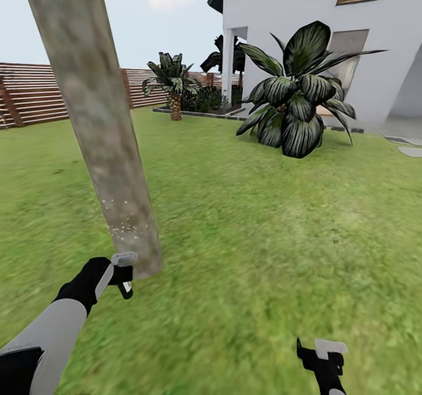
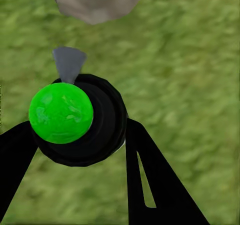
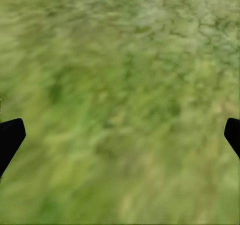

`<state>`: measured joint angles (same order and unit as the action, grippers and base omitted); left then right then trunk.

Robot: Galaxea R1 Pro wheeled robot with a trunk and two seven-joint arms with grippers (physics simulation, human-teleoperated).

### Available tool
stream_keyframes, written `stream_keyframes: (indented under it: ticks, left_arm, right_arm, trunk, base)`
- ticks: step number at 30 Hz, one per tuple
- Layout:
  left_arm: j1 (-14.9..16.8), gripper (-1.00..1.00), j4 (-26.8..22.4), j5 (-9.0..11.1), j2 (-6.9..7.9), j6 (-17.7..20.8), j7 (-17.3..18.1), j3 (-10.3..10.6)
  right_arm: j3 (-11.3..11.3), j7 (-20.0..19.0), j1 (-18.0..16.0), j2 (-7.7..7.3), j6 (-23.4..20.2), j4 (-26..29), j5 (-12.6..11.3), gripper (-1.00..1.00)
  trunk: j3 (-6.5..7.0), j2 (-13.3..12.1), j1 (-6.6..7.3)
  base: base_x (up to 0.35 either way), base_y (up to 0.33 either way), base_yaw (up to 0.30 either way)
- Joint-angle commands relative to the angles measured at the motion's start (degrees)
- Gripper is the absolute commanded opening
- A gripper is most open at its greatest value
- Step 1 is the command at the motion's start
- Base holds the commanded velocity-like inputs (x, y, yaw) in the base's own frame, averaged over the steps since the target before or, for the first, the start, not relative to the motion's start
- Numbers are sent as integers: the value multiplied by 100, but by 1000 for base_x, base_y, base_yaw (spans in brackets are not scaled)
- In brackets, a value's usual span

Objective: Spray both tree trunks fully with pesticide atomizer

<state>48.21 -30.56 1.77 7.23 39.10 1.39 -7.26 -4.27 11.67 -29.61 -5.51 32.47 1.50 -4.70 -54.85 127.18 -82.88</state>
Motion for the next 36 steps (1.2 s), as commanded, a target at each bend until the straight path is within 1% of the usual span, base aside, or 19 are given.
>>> stream_keyframes:
  ticks: [1,7,10,13,14,16,18,19,20,21,24,25,27,28,29,31,33,34,36]
  left_arm:
    - [3,-100,-4,17,-3,29,11,-21]
    - [4,-100,-11,17,-29,14,50,-15]
    - [45,-100,-88,8,-236,-288,22,13]
    - [106,-100,-197,2,-287,-327,50,25]
    - [122,-100,-453,-15,-259,-278,60,36]
    - [135,-100,-693,-31,-221,-170,64,39]
    - [217,-100,-842,-34,-143,157,79,40]
    - [307,-100,-904,-36,89,444,163,40]
    - [331,-100,-917,-36,243,516,304,40]
    - [353,-100,-923,-40,313,604,443,40]
    - [708,-100,-925,-26,281,1116,555,61]
    - [804,-100,-925,-20,317,1240,561,64]
    - [851,-100,-922,-29,361,1349,566,66]
    - [867,-100,-918,-37,413,1403,569,69]
    - [870,-100,-890,-38,552,1441,580,75]
    - [851,-100,-862,-44,647,1455,741,175]
    - [820,-100,-858,-63,661,1456,852,369]
    - [803,-100,-866,-75,664,1458,888,579]
    - [790,-100,-868,-92,672,1460,910,718]
  right_arm:
    - [-49,10,-1,3,13,-1,-48,100]
    - [-53,10,-1,6,13,-1,-48,100]
    - [-48,10,-1,0,13,-1,-48,100]
    - [-48,10,-1,-15,13,-1,-48,100]
    - [-48,10,-1,-23,13,-1,-48,100]
    - [-48,10,-1,-27,13,-1,-48,100]
    - [-48,15,-1,-28,13,-1,-48,100]
    - [-48,13,-1,-29,13,-1,-48,100]
    - [-48,16,-1,-29,13,-1,-48,100]
    - [-48,15,-1,-29,13,-1,-48,100]
    - [-48,16,-1,-29,13,-1,-48,100]
    - [-48,17,-1,-29,13,-1,-48,100]
    - [-48,17,-1,-29,13,-1,-48,100]
    - [-48,16,-1,-29,13,-1,-48,100]
    - [-48,18,-1,-29,13,-1,-48,100]
    - [-48,14,-1,-29,13,-1,-48,100]
    - [-48,12,-1,-29,13,-1,-48,100]
    - [-48,11,-1,-29,13,-1,-48,100]
    - [-48,12,-1,-29,13,-1,-48,100]
  trunk:
    - [-5,2,-1]
    - [-5,2,-1]
    - [-5,2,-1]
    - [-5,2,-1]
    - [-5,2,-1]
    - [-5,2,-1]
    - [-5,2,-1]
    - [-5,2,-1]
    - [-5,2,-1]
    - [-5,2,-1]
    - [-5,2,-1]
    - [-5,2,-1]
    - [-5,2,-1]
    - [-5,2,-1]
    - [-5,2,-1]
    - [-5,2,-1]
    - [-5,2,-1]
    - [-5,2,-1]
    - [-5,2,-1]
  base:
    - [214,-224,271]
    - [192,-192,259]
    - [27,-30,109]
    - [3,-3,11]
    - [0,0,2]
    - [0,0,0]
    - [0,0,0]
    - [0,0,0]
    - [0,0,0]
    - [0,0,0]
    - [0,0,0]
    - [0,0,0]
    - [0,0,0]
    - [0,0,0]
    - [0,0,0]
    - [0,0,0]
    - [0,0,0]
    - [0,0,0]
    - [0,-8,0]
